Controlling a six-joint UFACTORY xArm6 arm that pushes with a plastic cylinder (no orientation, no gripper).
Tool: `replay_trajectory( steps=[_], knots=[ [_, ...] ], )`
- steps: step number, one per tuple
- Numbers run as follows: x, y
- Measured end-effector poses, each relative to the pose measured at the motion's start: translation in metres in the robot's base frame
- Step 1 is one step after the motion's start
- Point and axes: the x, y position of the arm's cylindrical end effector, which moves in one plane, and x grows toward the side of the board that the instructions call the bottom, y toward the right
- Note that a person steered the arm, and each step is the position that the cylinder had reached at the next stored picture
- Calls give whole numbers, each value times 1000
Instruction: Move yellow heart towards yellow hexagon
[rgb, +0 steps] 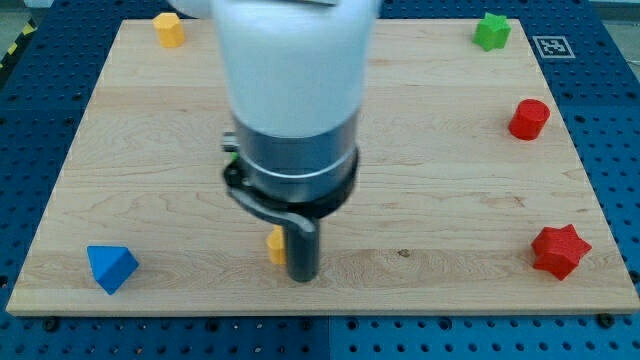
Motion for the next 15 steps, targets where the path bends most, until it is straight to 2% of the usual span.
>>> replay_trajectory(
  steps=[1, 3, 4, 6, 9, 10, 12, 13, 15],
  knots=[
    [-8, -18],
    [-20, -6],
    [-44, -6],
    [-59, -41],
    [-129, -103],
    [-134, -126],
    [-199, -152],
    [-209, -144],
    [-167, -113]
  ],
)
